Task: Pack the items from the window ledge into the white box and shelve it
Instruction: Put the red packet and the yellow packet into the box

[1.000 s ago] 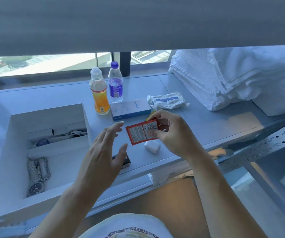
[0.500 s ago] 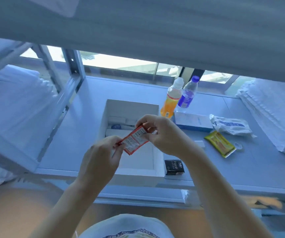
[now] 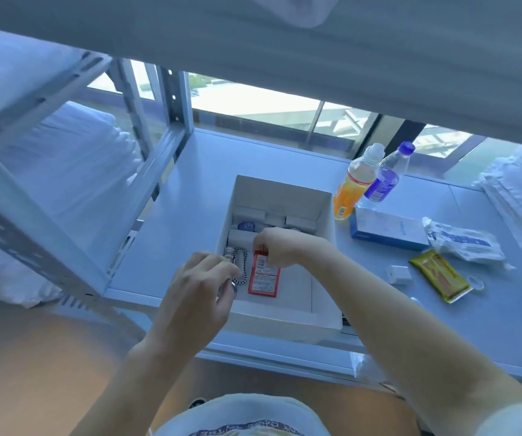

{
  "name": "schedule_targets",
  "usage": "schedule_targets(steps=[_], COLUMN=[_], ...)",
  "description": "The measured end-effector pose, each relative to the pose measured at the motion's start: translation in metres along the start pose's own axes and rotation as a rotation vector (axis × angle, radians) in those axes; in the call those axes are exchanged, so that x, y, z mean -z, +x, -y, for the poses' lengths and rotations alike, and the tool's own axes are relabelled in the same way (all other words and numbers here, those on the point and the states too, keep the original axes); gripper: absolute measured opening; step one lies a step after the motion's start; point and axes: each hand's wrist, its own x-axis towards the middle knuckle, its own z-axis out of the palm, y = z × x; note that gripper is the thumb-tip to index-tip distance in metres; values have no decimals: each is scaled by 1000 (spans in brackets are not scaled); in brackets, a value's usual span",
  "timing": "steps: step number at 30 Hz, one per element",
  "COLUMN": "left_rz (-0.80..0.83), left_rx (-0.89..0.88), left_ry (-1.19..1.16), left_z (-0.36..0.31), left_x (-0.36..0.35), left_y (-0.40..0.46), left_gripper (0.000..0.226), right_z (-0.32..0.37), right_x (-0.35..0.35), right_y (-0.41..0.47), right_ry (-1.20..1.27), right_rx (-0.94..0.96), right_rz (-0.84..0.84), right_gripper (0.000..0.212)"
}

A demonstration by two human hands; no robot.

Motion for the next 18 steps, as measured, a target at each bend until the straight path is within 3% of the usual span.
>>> schedule_targets(steps=[6, 9, 15, 18], left_rz=[16, 21, 24, 35], left_rx=[-1, -10, -10, -16], left_ry=[11, 11, -4, -9], left_z=[0, -1, -3, -6], left_x=[-2, -4, -9, -11], left_y=[1, 2, 8, 11], left_gripper=[22, 21, 20, 20], right_z=[6, 7, 1, -3], right_x=[-12, -12, -16, -17], right_y=[14, 16, 11, 6], right_ry=[49, 87, 76, 96], right_rx=[-48, -25, -28, -13], right_rz=[78, 69, -21, 18], right_gripper=[38, 45, 39, 37])
